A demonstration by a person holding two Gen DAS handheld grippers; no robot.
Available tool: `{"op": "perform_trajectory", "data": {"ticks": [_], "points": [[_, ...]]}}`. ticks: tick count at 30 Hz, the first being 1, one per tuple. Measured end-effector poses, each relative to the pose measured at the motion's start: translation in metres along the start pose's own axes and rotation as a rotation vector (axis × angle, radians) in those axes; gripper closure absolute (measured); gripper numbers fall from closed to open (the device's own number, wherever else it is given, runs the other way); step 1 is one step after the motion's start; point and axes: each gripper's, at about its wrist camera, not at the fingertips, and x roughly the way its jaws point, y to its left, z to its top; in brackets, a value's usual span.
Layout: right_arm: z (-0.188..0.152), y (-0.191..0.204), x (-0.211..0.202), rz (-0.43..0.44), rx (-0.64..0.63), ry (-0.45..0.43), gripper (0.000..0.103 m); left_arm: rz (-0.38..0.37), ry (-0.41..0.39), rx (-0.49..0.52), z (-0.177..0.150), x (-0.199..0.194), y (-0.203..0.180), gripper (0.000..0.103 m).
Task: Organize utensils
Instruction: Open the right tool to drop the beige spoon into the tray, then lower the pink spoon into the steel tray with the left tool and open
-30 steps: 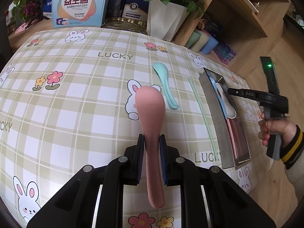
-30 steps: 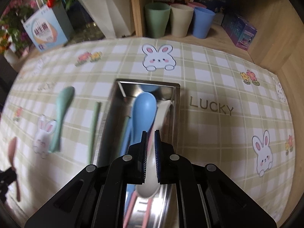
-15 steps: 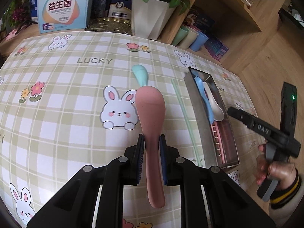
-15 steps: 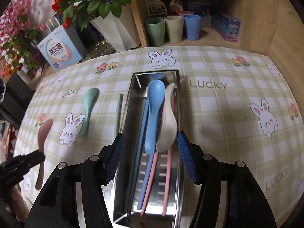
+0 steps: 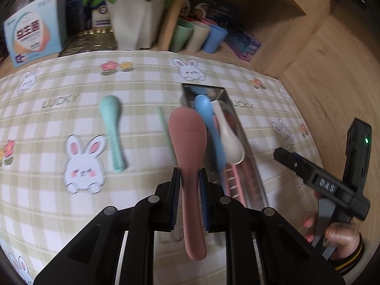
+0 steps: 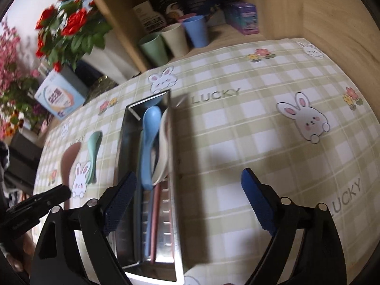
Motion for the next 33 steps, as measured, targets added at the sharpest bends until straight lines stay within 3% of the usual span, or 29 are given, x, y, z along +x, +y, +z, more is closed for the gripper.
{"op": "perform_trajectory", "data": {"ticks": [11,19,26,33], "points": [[0.006,-0.035,-0.011,0.024,0.086,-0.055,0.016,-0.008,0.086,-0.009,0.045,0.065,-0.043,0.087],[0.01,-0.05,-0.014,0.031,0.122,-0.072,0.016,0.055,0.134,-0.046,0.066,0.103,-0.042,0.087],[0.009,-0.055,-0.012,0.031,0.141,-0.071,0.016,0.063,0.178,-0.034,0.068,0.123,-0.045,0.087],[0.009,-0.054,-0.018,0.027,0.148,-0.079,0.016,0.019,0.143,0.003,0.073,0.11,-0.045,0.087]]}}
